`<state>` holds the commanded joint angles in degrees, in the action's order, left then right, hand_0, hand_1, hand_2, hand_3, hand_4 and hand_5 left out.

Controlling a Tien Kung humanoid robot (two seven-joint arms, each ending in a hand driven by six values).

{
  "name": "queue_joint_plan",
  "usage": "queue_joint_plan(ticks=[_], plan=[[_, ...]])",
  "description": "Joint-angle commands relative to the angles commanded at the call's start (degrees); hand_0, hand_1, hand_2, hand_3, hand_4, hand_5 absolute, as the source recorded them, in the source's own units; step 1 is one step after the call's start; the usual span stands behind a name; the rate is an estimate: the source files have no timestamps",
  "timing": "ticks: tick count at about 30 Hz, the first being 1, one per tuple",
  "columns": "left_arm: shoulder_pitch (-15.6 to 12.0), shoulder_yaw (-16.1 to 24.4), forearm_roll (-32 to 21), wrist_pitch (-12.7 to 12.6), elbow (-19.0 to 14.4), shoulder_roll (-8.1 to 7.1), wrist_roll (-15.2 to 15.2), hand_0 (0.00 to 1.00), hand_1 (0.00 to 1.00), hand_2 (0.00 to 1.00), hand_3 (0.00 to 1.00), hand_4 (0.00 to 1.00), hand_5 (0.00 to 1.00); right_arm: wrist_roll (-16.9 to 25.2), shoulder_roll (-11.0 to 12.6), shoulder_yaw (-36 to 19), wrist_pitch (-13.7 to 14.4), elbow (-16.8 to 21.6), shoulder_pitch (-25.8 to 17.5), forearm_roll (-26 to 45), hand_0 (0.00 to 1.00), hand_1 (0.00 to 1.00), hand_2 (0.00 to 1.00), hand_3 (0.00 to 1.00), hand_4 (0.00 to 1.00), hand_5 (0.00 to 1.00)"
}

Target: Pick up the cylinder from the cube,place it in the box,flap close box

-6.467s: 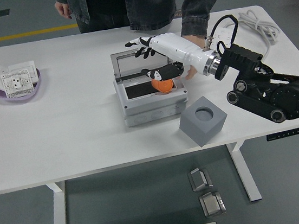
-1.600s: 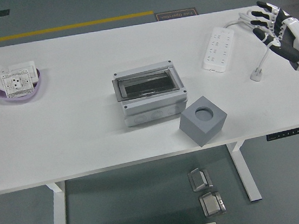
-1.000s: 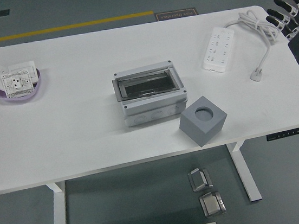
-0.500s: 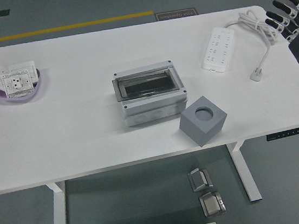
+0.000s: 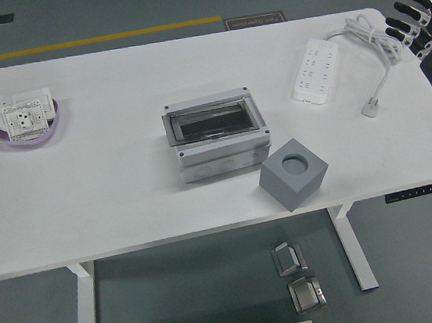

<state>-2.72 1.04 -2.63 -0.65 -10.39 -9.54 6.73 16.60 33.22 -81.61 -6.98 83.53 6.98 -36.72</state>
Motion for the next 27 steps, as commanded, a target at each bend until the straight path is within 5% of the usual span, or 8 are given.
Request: queue_joint_plan(ticks=[15,27], plan=[[0.24,-0.33,0.02,-0.05,0.04,-0.60,0.16,0.642,0.633,0.549,0.587,0.609,0.246,-0.20,-0.29,-0.07,0.50,0.33,0.70,-1.62,0.880,0.796,0.851,0.851,0.852,0.613],[0.32,4.38,4.95,-0.22,0.08,-1.12,-0.75,0.642,0.633,0.551,0.587,0.611,0.246,-0.29,-0.27,1.10,1.17,0.42,1.58,-2.72,0.877,0.795,0.850,0.850,0.825,0.576]])
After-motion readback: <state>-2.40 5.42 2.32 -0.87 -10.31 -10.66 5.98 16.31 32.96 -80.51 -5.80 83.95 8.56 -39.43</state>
